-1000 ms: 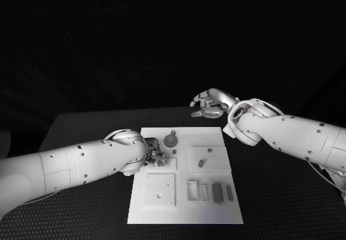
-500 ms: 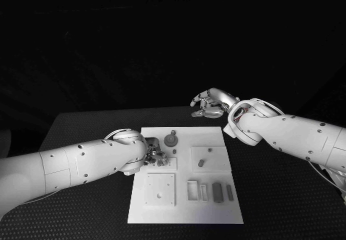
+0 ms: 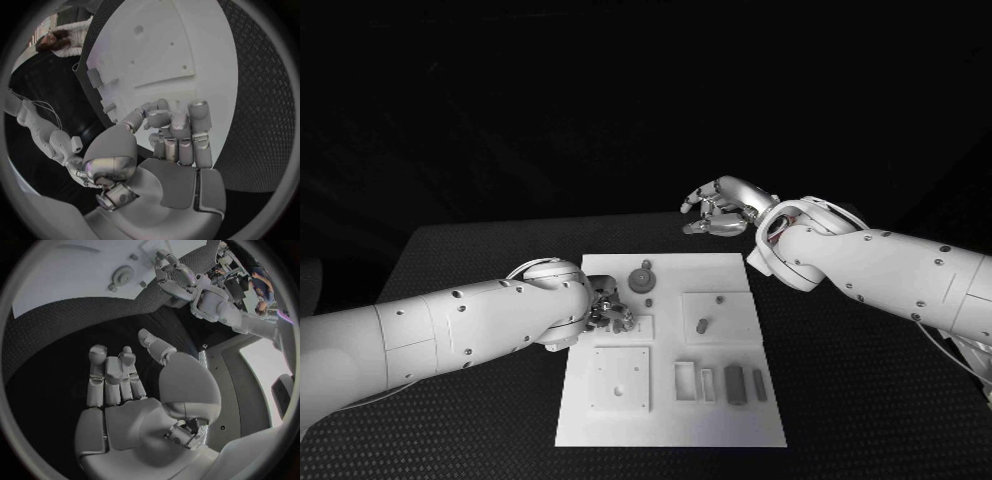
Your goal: Assemble the parts on the task board
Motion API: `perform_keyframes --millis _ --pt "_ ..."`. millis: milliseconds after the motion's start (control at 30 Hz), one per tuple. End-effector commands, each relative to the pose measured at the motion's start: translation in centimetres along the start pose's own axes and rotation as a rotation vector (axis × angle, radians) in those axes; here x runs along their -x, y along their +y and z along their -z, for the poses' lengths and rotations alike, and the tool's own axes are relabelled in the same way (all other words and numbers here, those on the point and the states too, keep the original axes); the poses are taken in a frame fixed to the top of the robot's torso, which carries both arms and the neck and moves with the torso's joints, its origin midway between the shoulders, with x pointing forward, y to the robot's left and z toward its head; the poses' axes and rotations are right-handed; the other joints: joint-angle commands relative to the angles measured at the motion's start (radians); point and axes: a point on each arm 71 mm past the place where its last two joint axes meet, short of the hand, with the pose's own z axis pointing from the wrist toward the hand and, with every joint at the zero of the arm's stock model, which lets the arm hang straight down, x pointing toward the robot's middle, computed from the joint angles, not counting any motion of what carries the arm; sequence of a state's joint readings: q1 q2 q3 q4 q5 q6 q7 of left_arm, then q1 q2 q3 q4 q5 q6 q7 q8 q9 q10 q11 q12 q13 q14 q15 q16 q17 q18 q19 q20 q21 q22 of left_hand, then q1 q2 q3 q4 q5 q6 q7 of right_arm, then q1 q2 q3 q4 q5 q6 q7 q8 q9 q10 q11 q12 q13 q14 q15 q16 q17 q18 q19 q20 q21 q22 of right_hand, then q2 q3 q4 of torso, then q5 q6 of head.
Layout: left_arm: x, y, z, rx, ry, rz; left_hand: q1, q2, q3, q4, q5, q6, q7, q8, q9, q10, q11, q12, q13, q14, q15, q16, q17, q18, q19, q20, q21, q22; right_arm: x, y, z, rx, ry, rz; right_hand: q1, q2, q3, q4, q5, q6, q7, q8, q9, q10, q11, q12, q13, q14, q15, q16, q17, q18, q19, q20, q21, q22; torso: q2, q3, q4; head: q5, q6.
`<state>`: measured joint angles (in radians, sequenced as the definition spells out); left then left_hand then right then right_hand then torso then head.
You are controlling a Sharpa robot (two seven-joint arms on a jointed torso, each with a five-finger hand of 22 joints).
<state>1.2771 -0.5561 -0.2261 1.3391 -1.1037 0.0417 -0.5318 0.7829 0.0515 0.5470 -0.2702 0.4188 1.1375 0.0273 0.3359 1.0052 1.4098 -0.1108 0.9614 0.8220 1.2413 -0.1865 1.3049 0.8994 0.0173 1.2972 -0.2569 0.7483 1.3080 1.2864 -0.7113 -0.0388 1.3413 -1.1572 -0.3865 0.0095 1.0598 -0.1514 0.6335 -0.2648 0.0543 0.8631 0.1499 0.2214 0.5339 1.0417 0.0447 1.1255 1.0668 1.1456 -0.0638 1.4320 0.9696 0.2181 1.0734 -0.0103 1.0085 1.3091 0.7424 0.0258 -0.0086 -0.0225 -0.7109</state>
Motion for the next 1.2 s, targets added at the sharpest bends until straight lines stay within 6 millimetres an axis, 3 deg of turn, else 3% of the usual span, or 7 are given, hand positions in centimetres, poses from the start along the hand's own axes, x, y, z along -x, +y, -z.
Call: perform_keyframes --millis 33,533,733,900,1067,1100,1200 --pt "-1.35 0.58 -0.24 0.033 0.065 -0.033 0.036 0.044 0.028 -0.016 0.005 0.149 -0.059 0.002 0.001 -0.022 -0.025 0.005 0.001 0.002 -0.003 0.005 -0.002 0.018 0.006 0.0 0.005 0.022 -0.14 0.12 -0.01 0.01 0.013 -0.002 0.0 0.009 0.0 -0.005 0.002 0.003 0.008 -0.004 -0.002 -0.004 0.0 0.005 -0.002 -0.006 0.001 -0.002 0.0 0.044 0.006 -0.004 -0.004 0.006 0.0 0.0 -0.0006 0.001 0.0" --pt "-1.45 0.33 -0.3 0.036 0.074 -0.041 0.024 0.042 0.029 -0.013 -0.02 0.147 -0.058 0.002 0.002 -0.024 -0.024 0.008 0.001 0.0 -0.001 0.006 -0.005 0.019 0.004 0.002 0.008 0.02 -0.19 0.17 -0.02 0.011 0.015 -0.002 0.0 0.01 -0.001 -0.005 0.002 0.003 0.008 -0.004 -0.002 -0.004 0.0 0.005 -0.002 -0.006 0.001 -0.002 0.0 0.044 0.006 -0.003 -0.004 0.006 0.001 0.0003 -0.0009 0.004 0.002" --pt "-1.45 0.23 -0.38 0.031 0.079 -0.043 -0.003 0.009 0.011 0.001 -0.033 0.147 -0.056 0.002 0.002 -0.024 -0.021 0.008 -0.001 -0.003 -0.003 0.004 -0.008 0.021 0.002 0.002 0.007 0.018 -0.21 0.2 -0.03 0.011 0.016 -0.002 -0.001 0.01 -0.001 -0.005 0.002 0.003 0.008 -0.004 -0.002 -0.004 0.0 0.005 -0.002 -0.006 0.001 -0.002 -0.001 0.044 0.006 -0.003 -0.004 0.006 0.0 0.0005 -0.0015 0.004 0.002" --pt "-1.44 0.2 -0.39 0.027 0.078 -0.042 -0.034 -0.038 -0.021 0.025 -0.035 0.146 -0.056 0.002 0.002 -0.025 -0.021 0.009 -0.003 -0.005 -0.004 0.006 -0.011 0.024 0.001 0.002 0.006 0.017 -0.21 0.19 -0.02 0.011 0.017 -0.002 -0.001 0.01 -0.001 -0.005 0.002 0.003 0.008 -0.004 -0.002 -0.005 0.0 0.005 -0.002 -0.006 0.002 -0.002 -0.001 0.044 0.006 -0.003 -0.004 0.006 0.0 0.0001 -0.0008 0.004 0.001" --pt "-1.43 0.16 -0.41 0.024 0.078 -0.042 -0.053 -0.052 -0.04 0.04 -0.052 0.146 -0.057 0.002 0.002 -0.025 -0.022 0.009 -0.004 -0.006 -0.006 0.007 -0.012 0.026 0.0 0.002 0.005 0.017 -0.22 0.21 -0.03 0.012 0.018 -0.003 -0.001 0.009 -0.001 -0.005 0.002 0.003 0.008 -0.004 -0.002 -0.005 0.0 0.005 -0.002 -0.006 0.002 -0.002 -0.001 0.044 0.006 -0.003 -0.004 0.006 0.0 0.0001 -0.0008 0.002 0.001" --pt "-1.42 0.16 -0.41 0.024 0.076 -0.04 -0.057 -0.055 -0.044 0.043 -0.074 0.146 -0.058 0.002 0.002 -0.025 -0.022 0.009 -0.005 -0.006 -0.006 0.007 -0.013 0.027 0.0 0.001 0.005 0.017 -0.22 0.2 -0.03 0.012 0.018 -0.002 -0.001 0.009 -0.001 -0.005 0.002 0.003 0.008 -0.004 -0.002 -0.005 0.0 0.005 -0.002 -0.006 0.002 -0.002 -0.001 0.044 0.006 -0.003 -0.004 0.006 0.0 -0.0004 -0.0009 0.002 0.0" --pt "-1.38 0.19 -0.43 0.024 0.074 -0.039 -0.065 -0.06 -0.049 0.049 -0.088 0.145 -0.058 0.002 0.002 -0.025 -0.023 0.01 -0.005 -0.007 -0.007 0.008 -0.014 0.028 -0.001 0.002 0.004 0.017 -0.2 0.16 -0.02 0.011 0.017 -0.002 -0.001 0.01 -0.001 -0.005 0.002 0.003 0.008 -0.004 -0.002 -0.005 0.0 0.005 -0.002 -0.006 0.002 -0.002 -0.001 0.044 0.006 -0.003 -0.004 0.006 0.0 -0.0005 -0.0005 0.002 0.0"
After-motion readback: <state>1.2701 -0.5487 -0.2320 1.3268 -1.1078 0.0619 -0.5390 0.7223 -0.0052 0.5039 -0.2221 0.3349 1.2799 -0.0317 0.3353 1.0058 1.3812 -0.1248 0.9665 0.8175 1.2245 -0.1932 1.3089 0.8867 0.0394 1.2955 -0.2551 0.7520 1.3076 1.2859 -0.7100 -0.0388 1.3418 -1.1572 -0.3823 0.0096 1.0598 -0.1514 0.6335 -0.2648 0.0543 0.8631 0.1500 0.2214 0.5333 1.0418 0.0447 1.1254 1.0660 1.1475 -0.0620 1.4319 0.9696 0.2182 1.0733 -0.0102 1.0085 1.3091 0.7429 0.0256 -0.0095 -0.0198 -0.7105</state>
